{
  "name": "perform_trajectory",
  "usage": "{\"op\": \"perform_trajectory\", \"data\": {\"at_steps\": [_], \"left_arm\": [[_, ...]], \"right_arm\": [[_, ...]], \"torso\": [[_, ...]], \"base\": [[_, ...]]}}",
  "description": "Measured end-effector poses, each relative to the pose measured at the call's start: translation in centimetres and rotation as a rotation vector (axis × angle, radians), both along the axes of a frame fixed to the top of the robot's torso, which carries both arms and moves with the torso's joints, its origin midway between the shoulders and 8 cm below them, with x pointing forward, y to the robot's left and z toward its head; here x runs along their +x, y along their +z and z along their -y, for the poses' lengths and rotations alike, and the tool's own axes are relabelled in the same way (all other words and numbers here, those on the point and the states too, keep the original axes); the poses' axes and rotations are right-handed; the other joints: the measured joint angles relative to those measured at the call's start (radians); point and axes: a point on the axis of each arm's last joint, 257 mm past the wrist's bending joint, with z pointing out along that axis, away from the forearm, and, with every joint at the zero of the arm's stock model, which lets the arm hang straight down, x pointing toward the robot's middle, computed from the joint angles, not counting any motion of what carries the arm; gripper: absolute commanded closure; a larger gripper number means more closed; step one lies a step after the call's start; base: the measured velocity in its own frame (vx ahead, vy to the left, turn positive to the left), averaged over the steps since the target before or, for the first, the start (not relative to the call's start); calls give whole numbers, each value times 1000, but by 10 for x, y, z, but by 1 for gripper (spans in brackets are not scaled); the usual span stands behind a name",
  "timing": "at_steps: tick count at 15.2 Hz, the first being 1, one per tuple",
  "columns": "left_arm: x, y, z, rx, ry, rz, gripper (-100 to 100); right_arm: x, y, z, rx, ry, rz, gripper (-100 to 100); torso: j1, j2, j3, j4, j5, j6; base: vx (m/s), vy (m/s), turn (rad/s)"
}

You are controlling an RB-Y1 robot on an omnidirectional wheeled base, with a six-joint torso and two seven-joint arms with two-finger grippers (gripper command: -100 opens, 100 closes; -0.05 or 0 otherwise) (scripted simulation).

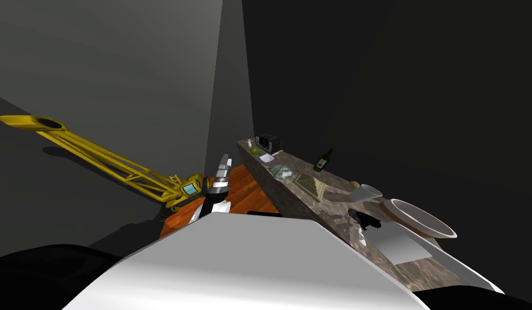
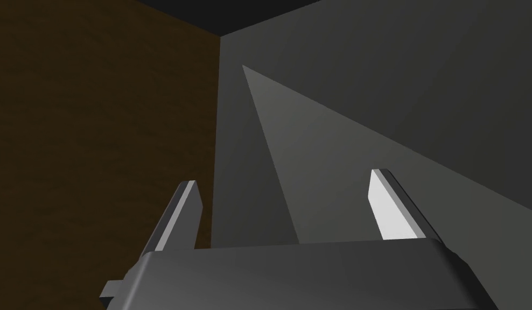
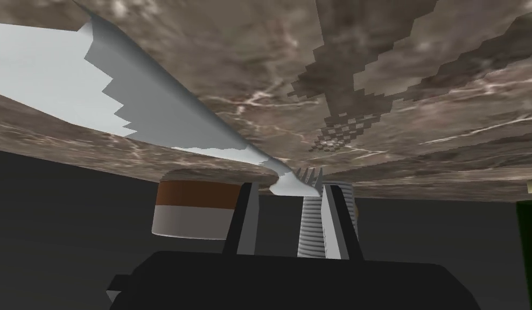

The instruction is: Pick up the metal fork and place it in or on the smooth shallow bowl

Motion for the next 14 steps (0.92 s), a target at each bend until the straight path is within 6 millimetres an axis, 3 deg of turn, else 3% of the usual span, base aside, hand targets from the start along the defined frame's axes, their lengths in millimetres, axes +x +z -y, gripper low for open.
{"op": "perform_trajectory", "data": {"at_steps": [4,14], "left_arm": [[0,0,0,0,0,0,0],[0,0,0,0,0,0,0]], "right_arm": [[0,12,19,-26,-11,-2,100],[4,52,73,-110,-27,-8,100]], "torso": [[-12,13,7,3,-1,0],[-13,18,11,4,-1,0]], "base": [[-212,-121,237],[-257,-96,238]]}}
